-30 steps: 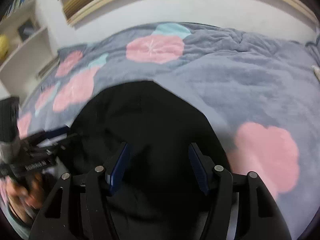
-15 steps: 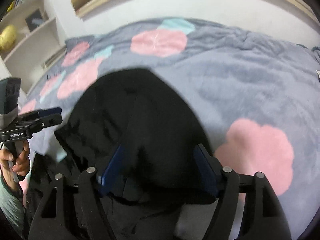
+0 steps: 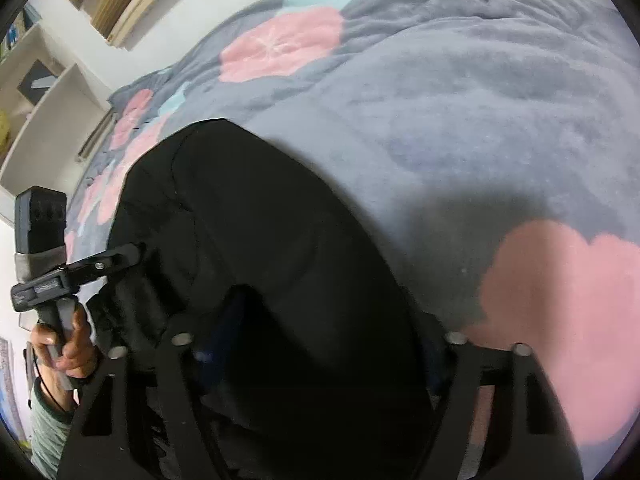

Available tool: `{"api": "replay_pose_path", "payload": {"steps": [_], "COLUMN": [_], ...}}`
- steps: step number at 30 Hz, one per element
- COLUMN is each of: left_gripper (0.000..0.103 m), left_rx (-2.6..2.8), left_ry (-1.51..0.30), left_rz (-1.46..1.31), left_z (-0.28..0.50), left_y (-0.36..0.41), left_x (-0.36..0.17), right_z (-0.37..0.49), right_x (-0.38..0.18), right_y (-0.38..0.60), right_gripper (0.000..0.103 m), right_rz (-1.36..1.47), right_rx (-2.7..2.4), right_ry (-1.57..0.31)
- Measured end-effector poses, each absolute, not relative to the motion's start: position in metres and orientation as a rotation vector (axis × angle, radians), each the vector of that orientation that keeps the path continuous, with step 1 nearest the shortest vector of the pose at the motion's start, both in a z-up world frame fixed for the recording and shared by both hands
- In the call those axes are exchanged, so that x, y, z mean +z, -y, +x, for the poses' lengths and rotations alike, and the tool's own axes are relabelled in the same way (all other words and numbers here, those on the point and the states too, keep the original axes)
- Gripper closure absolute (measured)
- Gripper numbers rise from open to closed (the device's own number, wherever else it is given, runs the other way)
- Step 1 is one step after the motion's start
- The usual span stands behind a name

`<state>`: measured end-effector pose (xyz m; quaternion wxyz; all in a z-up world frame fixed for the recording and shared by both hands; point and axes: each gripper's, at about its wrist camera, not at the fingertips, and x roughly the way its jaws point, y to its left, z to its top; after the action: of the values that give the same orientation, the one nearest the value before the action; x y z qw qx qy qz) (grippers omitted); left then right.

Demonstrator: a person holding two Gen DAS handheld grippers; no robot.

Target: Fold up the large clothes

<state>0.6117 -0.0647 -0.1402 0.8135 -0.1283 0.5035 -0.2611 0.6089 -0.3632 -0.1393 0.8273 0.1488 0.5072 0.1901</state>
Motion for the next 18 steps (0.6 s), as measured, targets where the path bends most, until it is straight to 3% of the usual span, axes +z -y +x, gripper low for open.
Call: {"api": "replay_pose_path", "payload": {"steps": [1,4,10,18], "left_gripper": [0.070,0.082,0.086,0.087], "left_rx": [-0.555,-0.545,-0.592,-0.673], "left_ry": [-1.064,-1.007,-0.880,-0.737], "left_rz": [-0.254,-0.175,-0.127,-0.060], "left_z": [0.609,0.594,0.545,0.427], "left_y": [0.067,0.075,0.070,0.056], "left_x": [-0.138,-0.121,-0.073,0.000], "right_z": [0.606,0.591,0.542,0.422], "right_x": [-0.136,-0.119,-0.070,-0.004], "right_y": [0.361,0.355,0.347,0.346], "right_gripper": [0.056,0.078,0.086,0.088], "right_rz": [0.287,0.200,0.093,0.056], "right_rx": [0.407,0.406,0.401,0.426], "right_ry": [-1.062,-1.033,-0.952,-0.811]}}
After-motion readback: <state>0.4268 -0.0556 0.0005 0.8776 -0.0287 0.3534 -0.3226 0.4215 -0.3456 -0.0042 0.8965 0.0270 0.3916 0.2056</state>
